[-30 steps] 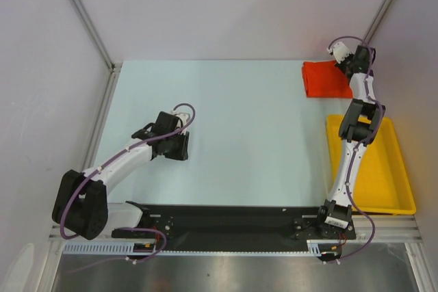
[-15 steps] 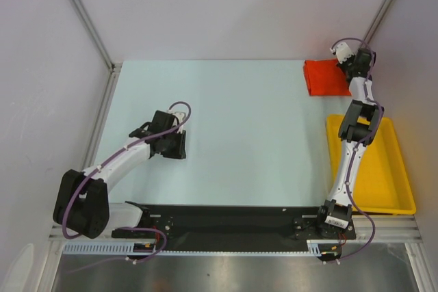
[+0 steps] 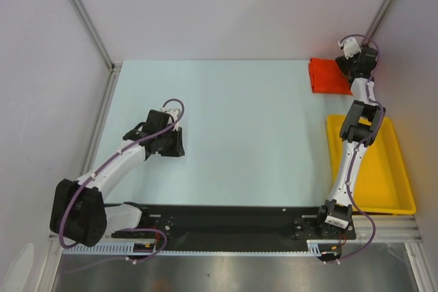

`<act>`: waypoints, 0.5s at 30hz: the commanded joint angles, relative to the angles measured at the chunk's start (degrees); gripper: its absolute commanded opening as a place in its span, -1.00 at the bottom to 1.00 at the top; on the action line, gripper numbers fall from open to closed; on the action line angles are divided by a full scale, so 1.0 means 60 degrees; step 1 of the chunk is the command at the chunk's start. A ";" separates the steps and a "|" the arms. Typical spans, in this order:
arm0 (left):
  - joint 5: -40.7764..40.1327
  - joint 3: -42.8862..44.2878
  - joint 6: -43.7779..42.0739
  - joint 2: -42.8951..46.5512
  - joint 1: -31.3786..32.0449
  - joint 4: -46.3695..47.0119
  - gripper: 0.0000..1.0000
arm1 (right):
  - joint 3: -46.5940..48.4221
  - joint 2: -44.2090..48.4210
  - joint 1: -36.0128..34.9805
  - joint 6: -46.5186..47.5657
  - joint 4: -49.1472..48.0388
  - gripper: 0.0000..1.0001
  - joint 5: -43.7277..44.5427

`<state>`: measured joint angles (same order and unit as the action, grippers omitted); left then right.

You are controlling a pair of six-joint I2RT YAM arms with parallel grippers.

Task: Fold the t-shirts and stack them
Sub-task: Neatly place the folded tshirt to the corner

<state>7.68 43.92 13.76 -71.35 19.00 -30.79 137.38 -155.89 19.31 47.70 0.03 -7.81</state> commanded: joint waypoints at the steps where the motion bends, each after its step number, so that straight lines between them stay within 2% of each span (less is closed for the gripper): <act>1: 0.0096 0.0033 0.0285 0.0510 -0.0135 0.0033 -0.32 | 0.0087 0.0435 -0.0113 -0.0625 -0.1117 0.85 0.0553; 2: 0.0126 0.0033 0.0386 0.0641 -0.0150 0.0048 -0.32 | 0.0057 0.0653 -0.0127 -0.0713 -0.1206 0.99 0.0932; 6: 0.0316 -0.0025 0.0709 0.1022 -0.0179 0.0165 -0.32 | -0.0147 0.1472 -0.0405 -0.1196 -0.1178 0.99 0.1886; 11: 0.0462 -0.0449 0.1658 0.1856 -0.0238 0.0530 -0.30 | -0.0996 0.2995 -0.1617 -0.2557 -0.0242 1.00 0.3936; 12: 0.0492 -0.0639 0.1879 0.2235 -0.0252 0.0633 -0.29 | -0.1201 0.3289 -0.1854 -0.3444 0.0427 1.00 0.4142; 14: 0.0856 -0.0830 0.2493 0.2589 -0.0384 0.1012 -0.27 | -0.1990 0.4372 -0.2395 -0.4270 0.1090 0.99 0.3896; 15: 0.1047 -0.0889 0.2642 0.2779 -0.0399 0.1102 -0.24 | -0.2327 0.4739 -0.3007 -0.5042 0.1514 0.99 0.3910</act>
<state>10.44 39.66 23.51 -58.04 17.63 -28.40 126.39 -139.39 9.61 30.33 3.64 12.27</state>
